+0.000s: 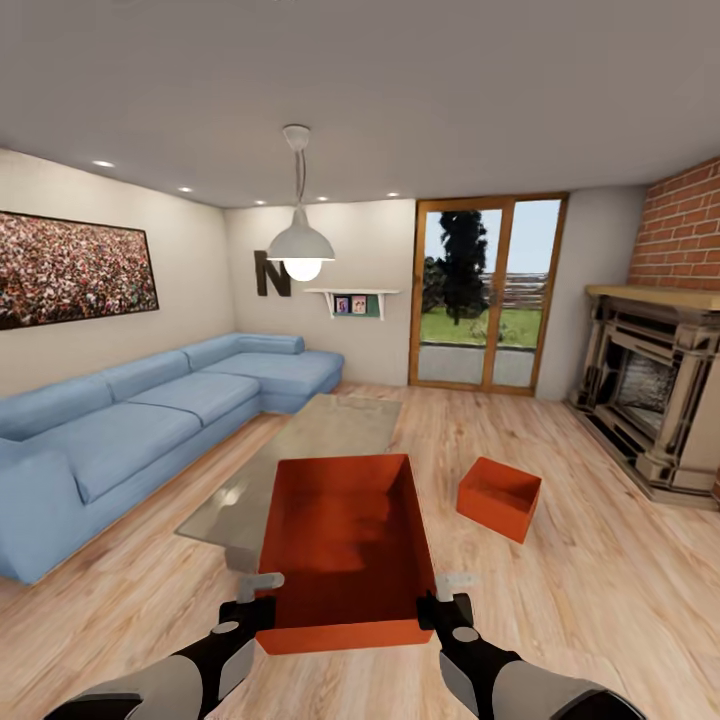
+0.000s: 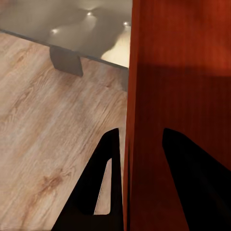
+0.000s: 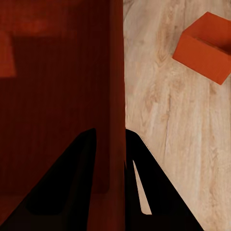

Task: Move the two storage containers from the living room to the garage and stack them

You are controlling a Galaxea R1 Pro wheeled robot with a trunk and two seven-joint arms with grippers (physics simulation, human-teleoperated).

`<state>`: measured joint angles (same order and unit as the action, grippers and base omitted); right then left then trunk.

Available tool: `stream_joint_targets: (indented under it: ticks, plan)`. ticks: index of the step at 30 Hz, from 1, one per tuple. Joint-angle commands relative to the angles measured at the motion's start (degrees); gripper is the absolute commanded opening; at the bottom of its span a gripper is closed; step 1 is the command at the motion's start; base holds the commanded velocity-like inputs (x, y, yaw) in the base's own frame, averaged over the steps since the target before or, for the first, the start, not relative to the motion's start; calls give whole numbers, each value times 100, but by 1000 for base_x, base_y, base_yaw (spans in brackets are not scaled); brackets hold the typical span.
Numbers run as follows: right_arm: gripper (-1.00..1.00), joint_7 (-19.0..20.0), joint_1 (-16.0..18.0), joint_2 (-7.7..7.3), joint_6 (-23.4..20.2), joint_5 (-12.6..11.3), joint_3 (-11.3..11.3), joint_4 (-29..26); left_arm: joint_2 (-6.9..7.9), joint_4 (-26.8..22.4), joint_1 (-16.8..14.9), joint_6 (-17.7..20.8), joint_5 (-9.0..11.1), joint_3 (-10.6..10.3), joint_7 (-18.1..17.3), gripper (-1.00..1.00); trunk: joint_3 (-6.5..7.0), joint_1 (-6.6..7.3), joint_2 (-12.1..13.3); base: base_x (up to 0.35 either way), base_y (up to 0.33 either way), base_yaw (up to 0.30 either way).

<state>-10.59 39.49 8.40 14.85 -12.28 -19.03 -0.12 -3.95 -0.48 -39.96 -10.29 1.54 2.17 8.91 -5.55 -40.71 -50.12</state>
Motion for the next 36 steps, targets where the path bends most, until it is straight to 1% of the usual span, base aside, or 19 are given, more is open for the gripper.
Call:
stream_joint_targets:
  ticks: [1, 36]
  plan:
    - [-100, 40, 6, 4, 1, 41, 207, -119, 0, 13, -3, -34, 101, -32, 6, -100, -10, -1, -7, 0, 0, 300]
    - [-100, 48, 6, 4, 1, 41, 207, -119, 0, 13, -3, -34, 101, -32, 6, -100, -10, -1, -7, 0, 0, 300]
